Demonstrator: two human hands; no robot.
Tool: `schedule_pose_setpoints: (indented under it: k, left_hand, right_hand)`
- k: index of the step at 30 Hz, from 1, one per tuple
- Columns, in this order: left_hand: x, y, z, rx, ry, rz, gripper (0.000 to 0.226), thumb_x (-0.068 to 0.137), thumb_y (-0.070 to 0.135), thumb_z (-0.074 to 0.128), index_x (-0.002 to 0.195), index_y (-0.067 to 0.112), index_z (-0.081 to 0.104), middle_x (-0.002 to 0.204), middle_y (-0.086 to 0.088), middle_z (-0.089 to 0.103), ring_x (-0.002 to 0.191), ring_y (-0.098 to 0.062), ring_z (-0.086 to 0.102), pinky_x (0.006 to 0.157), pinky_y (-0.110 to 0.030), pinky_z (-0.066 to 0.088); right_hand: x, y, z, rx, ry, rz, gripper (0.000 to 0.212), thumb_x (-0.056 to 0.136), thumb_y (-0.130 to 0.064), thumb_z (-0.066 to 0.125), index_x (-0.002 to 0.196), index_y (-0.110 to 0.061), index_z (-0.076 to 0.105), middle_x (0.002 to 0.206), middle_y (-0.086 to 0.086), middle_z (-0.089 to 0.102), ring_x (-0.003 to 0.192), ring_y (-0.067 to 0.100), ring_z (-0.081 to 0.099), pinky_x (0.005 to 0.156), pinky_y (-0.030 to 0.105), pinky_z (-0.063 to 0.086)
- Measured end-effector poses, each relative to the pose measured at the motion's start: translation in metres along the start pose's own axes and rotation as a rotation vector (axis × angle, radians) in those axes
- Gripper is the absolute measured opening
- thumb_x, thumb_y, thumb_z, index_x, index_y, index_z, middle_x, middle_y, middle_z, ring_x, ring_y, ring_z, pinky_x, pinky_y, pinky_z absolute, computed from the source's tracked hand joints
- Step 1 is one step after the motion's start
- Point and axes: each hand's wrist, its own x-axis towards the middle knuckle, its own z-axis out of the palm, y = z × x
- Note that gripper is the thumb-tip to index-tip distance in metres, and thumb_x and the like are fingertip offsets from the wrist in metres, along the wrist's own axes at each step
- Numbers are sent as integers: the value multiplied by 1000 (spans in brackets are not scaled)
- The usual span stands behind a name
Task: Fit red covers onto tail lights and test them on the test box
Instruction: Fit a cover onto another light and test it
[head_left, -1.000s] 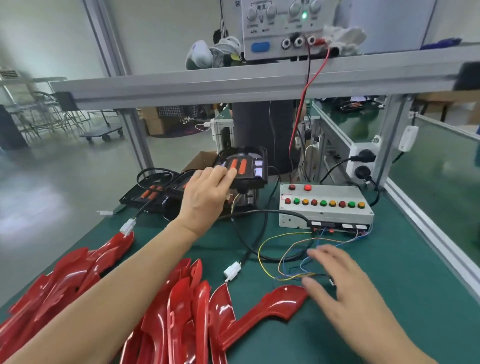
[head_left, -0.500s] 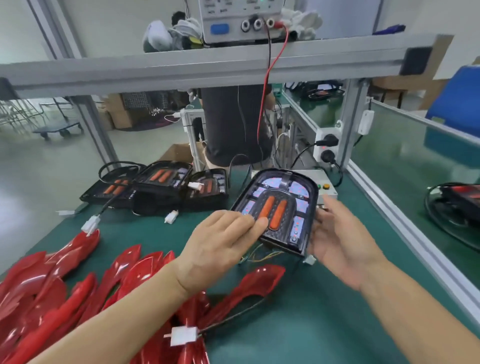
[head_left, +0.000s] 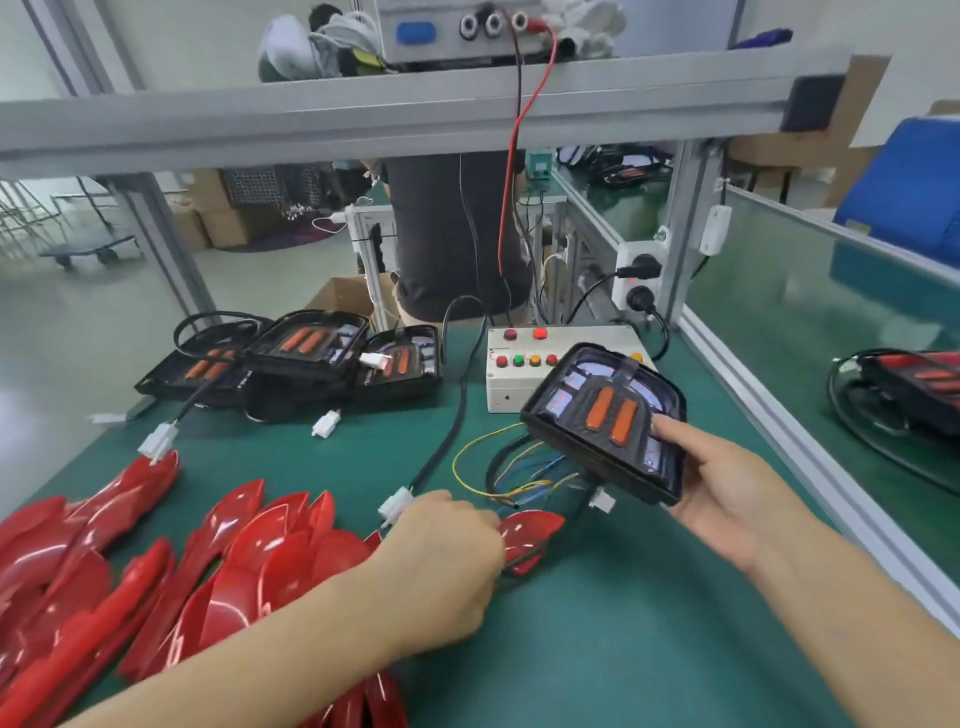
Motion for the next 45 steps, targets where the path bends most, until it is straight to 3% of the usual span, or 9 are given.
schedule_pose_setpoints:
  k: [4, 8, 14, 18, 23, 34, 40, 43, 45]
  left_hand:
    - [11, -39, -4, 141, 174, -122, 14, 89, 18, 49, 90, 18, 63, 95, 0, 58, 93, -25, 59, 66, -30, 32]
    - [28, -67, 10, 220, 27, -204, 15, 92, 18, 46, 97, 18, 60, 102, 1, 57, 97, -24, 60, 55, -31, 28]
    - [34, -77, 39, -217, 62, -191, 25, 89, 24, 52, 111, 25, 63, 107, 3, 64, 106, -23, 57, 84, -32, 44]
    - [28, -59, 26, -442, 260, -107, 14, 83, 27, 59, 95, 24, 65, 87, 11, 61, 89, -17, 59, 73, -28, 42]
    - [24, -17, 11, -524, 117, 123, 19, 78, 42, 67, 85, 24, 65, 82, 10, 57, 81, -15, 56, 70, -28, 44]
    - [18, 1, 16, -417, 182, -29, 27, 80, 23, 57, 106, 22, 50, 92, 2, 67, 91, -27, 59, 70, -32, 41]
    - [7, -37, -26, -1268, 187, -193, 17, 77, 6, 67, 90, 17, 68, 56, 7, 64, 48, -5, 52, 50, -18, 44]
    - [16, -52, -40, -1766, 363, -257, 20, 83, -3, 62, 94, 12, 68, 61, 2, 65, 51, -8, 55, 47, -17, 47]
    - [30, -49, -45, -2028, 445, -279, 16, 88, -2, 57, 98, 8, 65, 69, -3, 70, 56, -11, 63, 51, -20, 52]
  right_hand:
    - [-7, -5, -24, -230, 46, 20, 25, 90, -20, 55, 81, -10, 77, 80, 10, 76, 61, 20, 72, 47, 28, 56]
    - [-13, 0, -46, -452, 93, 99, 22, 96, -22, 53, 94, -10, 71, 86, 15, 76, 63, 25, 73, 49, 29, 56]
    - [-15, 16, -49, -672, 198, 32, 14, 95, -16, 56, 93, -12, 70, 77, 10, 76, 57, 19, 70, 46, 18, 50]
    - [-1, 25, -40, -989, 255, -99, 18, 94, -16, 54, 85, -6, 65, 76, 12, 72, 59, 16, 58, 51, 19, 41]
    - [7, 25, -34, -1185, 253, -127, 24, 95, -24, 54, 81, -8, 64, 80, 8, 69, 73, 25, 61, 60, 29, 38]
    - [-3, 18, -34, -1249, 253, -182, 29, 95, -21, 54, 121, -10, 61, 112, 7, 63, 99, 26, 55, 81, 34, 39]
    - [-9, 14, -33, -1231, 199, -128, 39, 93, -31, 60, 130, -18, 56, 126, 4, 58, 105, 20, 56, 87, 30, 38]
    - [-14, 14, -24, -1432, 305, -300, 54, 93, -36, 58, 141, -15, 45, 140, 8, 47, 120, 21, 50, 98, 33, 37]
    - [-23, 17, -6, -1352, 256, -497, 42, 91, -37, 58, 131, -23, 54, 122, -2, 59, 97, 6, 56, 84, 23, 38]
